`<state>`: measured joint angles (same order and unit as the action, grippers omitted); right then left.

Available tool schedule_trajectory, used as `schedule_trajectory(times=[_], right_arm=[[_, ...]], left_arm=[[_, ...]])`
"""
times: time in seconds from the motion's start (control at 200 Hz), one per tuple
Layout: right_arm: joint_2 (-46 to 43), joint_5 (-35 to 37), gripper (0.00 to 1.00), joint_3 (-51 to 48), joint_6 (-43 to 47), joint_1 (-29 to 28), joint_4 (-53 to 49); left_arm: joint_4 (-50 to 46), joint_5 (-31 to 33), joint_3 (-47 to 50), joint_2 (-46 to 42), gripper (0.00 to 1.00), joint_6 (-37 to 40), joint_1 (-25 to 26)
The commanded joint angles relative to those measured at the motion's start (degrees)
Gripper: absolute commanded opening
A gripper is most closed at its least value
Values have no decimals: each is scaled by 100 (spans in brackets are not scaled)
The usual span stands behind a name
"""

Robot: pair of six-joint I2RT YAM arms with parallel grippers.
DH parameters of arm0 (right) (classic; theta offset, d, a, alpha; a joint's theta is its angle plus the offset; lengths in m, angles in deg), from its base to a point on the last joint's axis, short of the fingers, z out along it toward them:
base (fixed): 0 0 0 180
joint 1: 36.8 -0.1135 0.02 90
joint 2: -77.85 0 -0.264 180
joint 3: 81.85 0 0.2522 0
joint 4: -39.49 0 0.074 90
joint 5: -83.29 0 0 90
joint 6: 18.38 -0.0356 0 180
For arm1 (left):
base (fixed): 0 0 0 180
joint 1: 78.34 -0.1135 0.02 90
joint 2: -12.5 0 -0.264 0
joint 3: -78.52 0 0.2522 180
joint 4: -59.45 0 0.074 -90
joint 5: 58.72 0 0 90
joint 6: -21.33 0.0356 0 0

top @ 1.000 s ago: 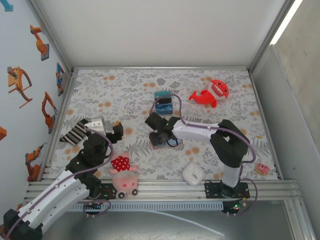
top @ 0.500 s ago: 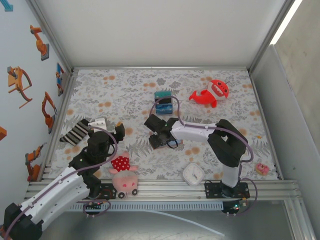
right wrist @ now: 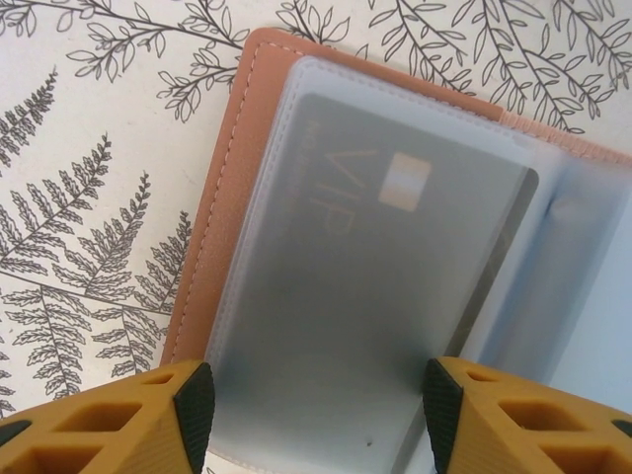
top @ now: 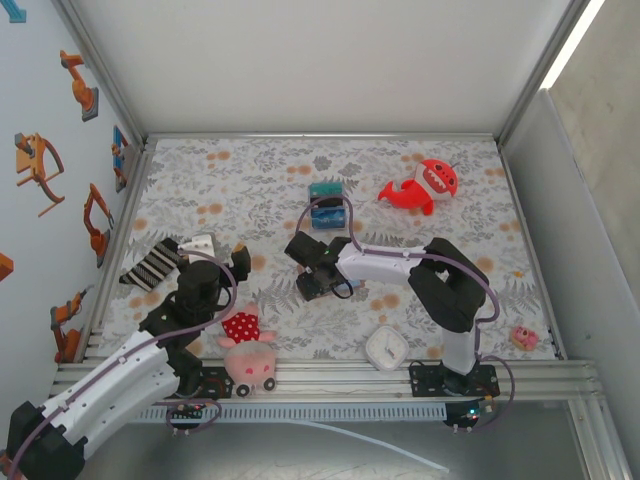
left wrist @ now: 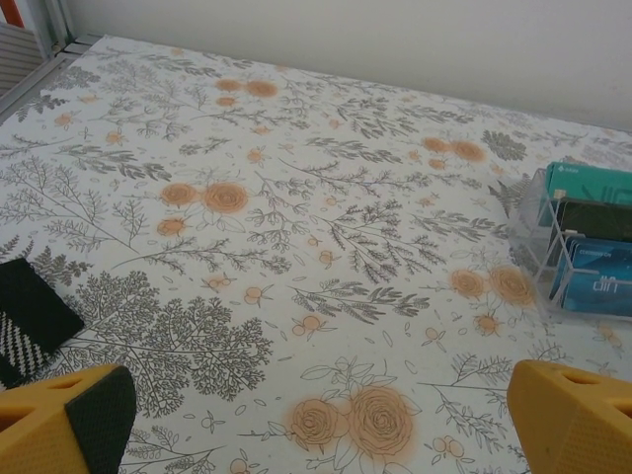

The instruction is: Take the credit cards out of the card holder

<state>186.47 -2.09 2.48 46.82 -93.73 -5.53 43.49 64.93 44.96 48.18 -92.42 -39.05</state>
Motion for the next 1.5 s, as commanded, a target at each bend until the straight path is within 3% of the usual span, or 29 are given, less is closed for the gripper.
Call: schedule_trajectory(times=[0.0,0.225,0.751,1.072,1.492], right_arm=[[109,170,56,-12,8,-38,-171],[142,55,50,-95,10,45,-81],[-278,-572,19,-367,-21,309,298],[-571,-1218,15,-567,0,301,586],[-806,-433,20,-739,-130,296,421]], left_arm=[[0,25,-227,13,97,-95,-33],[-30,-119,-371,115,97,-68,-27],[-61,-534,-661,542,97,-7,-29],[179,-982,-710,608,97,-63,0],[241,-1001,-921,887,97,-75,1]])
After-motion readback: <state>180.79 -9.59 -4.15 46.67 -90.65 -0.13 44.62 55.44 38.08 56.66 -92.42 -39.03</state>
